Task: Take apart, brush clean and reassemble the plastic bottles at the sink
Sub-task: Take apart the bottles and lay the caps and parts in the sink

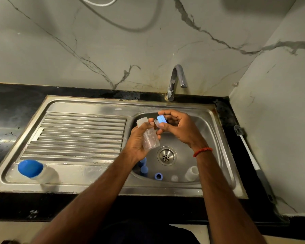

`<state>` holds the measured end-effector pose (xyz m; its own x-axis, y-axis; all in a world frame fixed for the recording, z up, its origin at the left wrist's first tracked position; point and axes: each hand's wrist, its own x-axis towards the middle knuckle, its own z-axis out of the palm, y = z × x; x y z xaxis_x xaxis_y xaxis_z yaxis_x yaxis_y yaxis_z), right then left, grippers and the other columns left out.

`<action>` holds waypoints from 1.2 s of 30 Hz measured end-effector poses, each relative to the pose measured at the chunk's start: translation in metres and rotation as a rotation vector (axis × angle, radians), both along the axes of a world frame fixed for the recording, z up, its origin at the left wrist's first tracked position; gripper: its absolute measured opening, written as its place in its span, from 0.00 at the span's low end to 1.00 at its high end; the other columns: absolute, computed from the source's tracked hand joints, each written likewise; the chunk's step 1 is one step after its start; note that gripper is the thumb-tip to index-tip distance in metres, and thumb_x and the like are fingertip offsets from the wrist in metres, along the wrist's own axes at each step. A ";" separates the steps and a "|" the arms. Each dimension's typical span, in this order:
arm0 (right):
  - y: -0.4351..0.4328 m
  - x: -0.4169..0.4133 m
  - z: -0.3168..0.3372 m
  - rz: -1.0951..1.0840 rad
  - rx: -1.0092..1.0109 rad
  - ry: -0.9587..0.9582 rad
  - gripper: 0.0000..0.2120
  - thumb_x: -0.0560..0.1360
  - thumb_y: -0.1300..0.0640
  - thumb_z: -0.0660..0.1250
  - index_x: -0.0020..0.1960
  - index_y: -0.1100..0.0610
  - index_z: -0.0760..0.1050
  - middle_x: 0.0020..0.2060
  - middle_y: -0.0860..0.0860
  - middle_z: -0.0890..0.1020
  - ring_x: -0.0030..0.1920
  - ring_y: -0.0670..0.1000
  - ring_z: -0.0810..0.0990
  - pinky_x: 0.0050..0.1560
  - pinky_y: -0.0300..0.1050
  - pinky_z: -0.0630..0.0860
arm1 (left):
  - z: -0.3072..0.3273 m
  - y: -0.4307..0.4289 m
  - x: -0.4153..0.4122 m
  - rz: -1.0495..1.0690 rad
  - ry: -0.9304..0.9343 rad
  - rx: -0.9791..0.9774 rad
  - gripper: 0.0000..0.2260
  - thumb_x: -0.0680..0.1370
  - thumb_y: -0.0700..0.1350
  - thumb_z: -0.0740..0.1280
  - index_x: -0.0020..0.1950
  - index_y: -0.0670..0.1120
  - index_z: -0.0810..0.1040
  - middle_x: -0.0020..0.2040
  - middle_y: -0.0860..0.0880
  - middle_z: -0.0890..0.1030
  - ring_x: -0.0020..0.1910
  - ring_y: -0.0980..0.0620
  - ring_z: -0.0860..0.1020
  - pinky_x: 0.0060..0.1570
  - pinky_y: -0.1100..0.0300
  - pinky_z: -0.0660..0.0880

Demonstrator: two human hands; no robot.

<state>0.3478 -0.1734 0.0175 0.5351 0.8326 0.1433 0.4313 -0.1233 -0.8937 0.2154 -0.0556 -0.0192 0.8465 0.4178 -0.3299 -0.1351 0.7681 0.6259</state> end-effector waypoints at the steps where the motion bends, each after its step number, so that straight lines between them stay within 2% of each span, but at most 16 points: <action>1: 0.000 0.000 0.000 -0.002 0.000 0.014 0.18 0.75 0.58 0.73 0.64 0.55 0.77 0.55 0.51 0.83 0.55 0.45 0.82 0.55 0.38 0.79 | -0.001 0.001 -0.001 -0.010 -0.013 0.001 0.16 0.72 0.42 0.74 0.59 0.46 0.80 0.54 0.42 0.83 0.46 0.47 0.83 0.45 0.54 0.80; 4: -0.001 0.000 -0.002 -0.007 -0.007 0.028 0.17 0.76 0.58 0.73 0.63 0.53 0.77 0.54 0.51 0.83 0.53 0.46 0.83 0.54 0.40 0.81 | -0.002 0.002 -0.005 -0.050 -0.058 -0.001 0.19 0.73 0.42 0.72 0.64 0.46 0.77 0.56 0.42 0.83 0.47 0.47 0.83 0.45 0.55 0.81; 9: 0.001 0.000 -0.005 -0.002 -0.018 0.035 0.16 0.77 0.61 0.71 0.64 0.56 0.76 0.54 0.53 0.83 0.52 0.44 0.83 0.49 0.35 0.79 | -0.005 0.004 -0.008 -0.105 -0.111 -0.027 0.19 0.74 0.42 0.70 0.66 0.45 0.79 0.56 0.42 0.82 0.47 0.48 0.82 0.45 0.56 0.81; 12: 0.002 0.002 -0.009 -0.006 -0.017 0.069 0.17 0.77 0.62 0.70 0.65 0.59 0.76 0.54 0.55 0.83 0.52 0.48 0.84 0.48 0.39 0.81 | -0.006 0.006 -0.007 -0.131 -0.094 -0.036 0.21 0.71 0.43 0.74 0.64 0.45 0.81 0.54 0.44 0.82 0.45 0.50 0.81 0.44 0.56 0.81; 15: 0.002 0.007 -0.014 -0.064 -0.022 0.056 0.18 0.77 0.60 0.70 0.66 0.57 0.75 0.56 0.53 0.83 0.55 0.48 0.83 0.52 0.43 0.82 | -0.009 0.009 -0.005 -0.115 -0.035 -0.016 0.24 0.71 0.44 0.74 0.67 0.44 0.79 0.56 0.44 0.81 0.44 0.51 0.80 0.44 0.56 0.81; 19: 0.002 0.012 -0.023 -0.149 -0.031 0.077 0.18 0.77 0.59 0.71 0.66 0.55 0.76 0.56 0.50 0.82 0.55 0.46 0.82 0.49 0.40 0.82 | -0.012 0.013 -0.002 -0.082 0.008 0.002 0.23 0.73 0.43 0.72 0.69 0.42 0.76 0.60 0.42 0.80 0.43 0.50 0.80 0.45 0.55 0.80; 24: 0.007 0.015 -0.050 -0.165 -0.160 0.139 0.19 0.75 0.60 0.74 0.65 0.55 0.77 0.53 0.50 0.82 0.52 0.48 0.82 0.45 0.40 0.83 | -0.018 0.020 0.000 -0.036 0.028 0.015 0.17 0.77 0.42 0.71 0.66 0.42 0.77 0.61 0.42 0.80 0.43 0.50 0.79 0.44 0.55 0.80; 28: 0.012 0.018 -0.082 -0.114 -0.343 0.098 0.19 0.70 0.62 0.77 0.59 0.53 0.80 0.47 0.50 0.84 0.49 0.48 0.83 0.50 0.39 0.79 | -0.027 0.029 0.001 0.000 0.092 0.077 0.22 0.70 0.46 0.77 0.63 0.45 0.79 0.63 0.41 0.80 0.45 0.50 0.79 0.45 0.53 0.79; 33: 0.027 0.019 -0.133 0.008 -0.552 -0.012 0.20 0.70 0.65 0.74 0.62 0.57 0.80 0.56 0.51 0.83 0.55 0.50 0.81 0.53 0.38 0.72 | -0.035 0.036 -0.002 0.009 0.105 0.077 0.20 0.73 0.45 0.75 0.63 0.44 0.78 0.62 0.40 0.80 0.44 0.50 0.78 0.44 0.54 0.79; 36: 0.031 0.015 -0.165 0.034 -0.624 -0.044 0.16 0.70 0.61 0.73 0.58 0.56 0.82 0.54 0.52 0.84 0.54 0.52 0.82 0.53 0.40 0.74 | -0.039 0.038 -0.004 0.007 0.145 0.115 0.18 0.74 0.46 0.74 0.62 0.44 0.79 0.60 0.39 0.81 0.45 0.49 0.78 0.46 0.52 0.78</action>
<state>0.3623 -0.1428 -0.1475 0.5116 0.7829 -0.3541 0.4792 -0.6020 -0.6387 0.2114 -0.0179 -0.0577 0.7906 0.4650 -0.3984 -0.0417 0.6900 0.7226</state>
